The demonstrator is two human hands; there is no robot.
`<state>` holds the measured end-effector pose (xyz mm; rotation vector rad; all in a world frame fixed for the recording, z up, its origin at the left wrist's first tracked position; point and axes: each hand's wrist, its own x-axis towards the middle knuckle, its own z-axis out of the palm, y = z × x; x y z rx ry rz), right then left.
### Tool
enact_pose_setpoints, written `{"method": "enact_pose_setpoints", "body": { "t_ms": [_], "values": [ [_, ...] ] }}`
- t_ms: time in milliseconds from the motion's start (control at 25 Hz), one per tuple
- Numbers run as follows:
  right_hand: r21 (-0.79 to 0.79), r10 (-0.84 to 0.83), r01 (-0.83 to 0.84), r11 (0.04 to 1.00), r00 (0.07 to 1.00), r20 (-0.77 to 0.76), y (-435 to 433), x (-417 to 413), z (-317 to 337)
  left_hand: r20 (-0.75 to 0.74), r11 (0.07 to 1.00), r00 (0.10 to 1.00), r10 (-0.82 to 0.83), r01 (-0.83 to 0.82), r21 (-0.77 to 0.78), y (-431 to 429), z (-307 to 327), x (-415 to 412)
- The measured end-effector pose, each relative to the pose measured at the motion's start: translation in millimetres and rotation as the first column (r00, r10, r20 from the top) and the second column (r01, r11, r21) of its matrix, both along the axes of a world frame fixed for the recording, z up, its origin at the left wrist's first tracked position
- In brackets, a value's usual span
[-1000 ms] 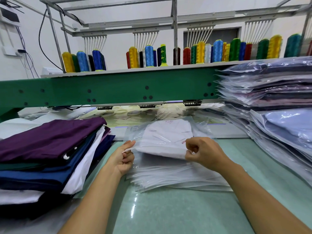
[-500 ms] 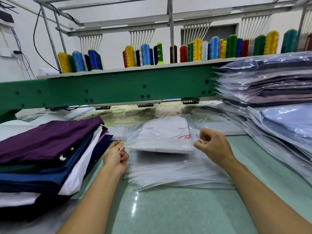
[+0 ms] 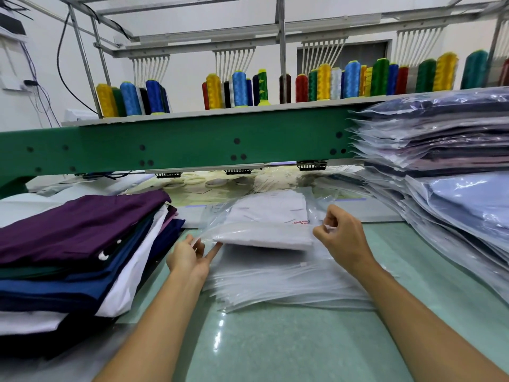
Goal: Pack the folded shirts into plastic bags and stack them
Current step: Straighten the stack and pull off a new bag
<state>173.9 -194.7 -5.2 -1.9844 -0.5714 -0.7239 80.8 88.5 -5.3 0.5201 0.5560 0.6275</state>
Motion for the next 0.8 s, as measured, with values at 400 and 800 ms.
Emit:
{"method": "enact_pose_setpoints", "body": {
  "t_ms": [400,800],
  "values": [
    [0.202,0.005,-0.016,0.979,0.999,0.052,27,-20,8,0.028,0.947,0.947,-0.321,0.320,0.024,-78,20,17],
    [0.203,0.213,-0.218,0.955,0.976,0.048,39,-36,3,-0.366,0.950,0.926,0.093,0.028,0.312,-131,33,67]
  ]
}}
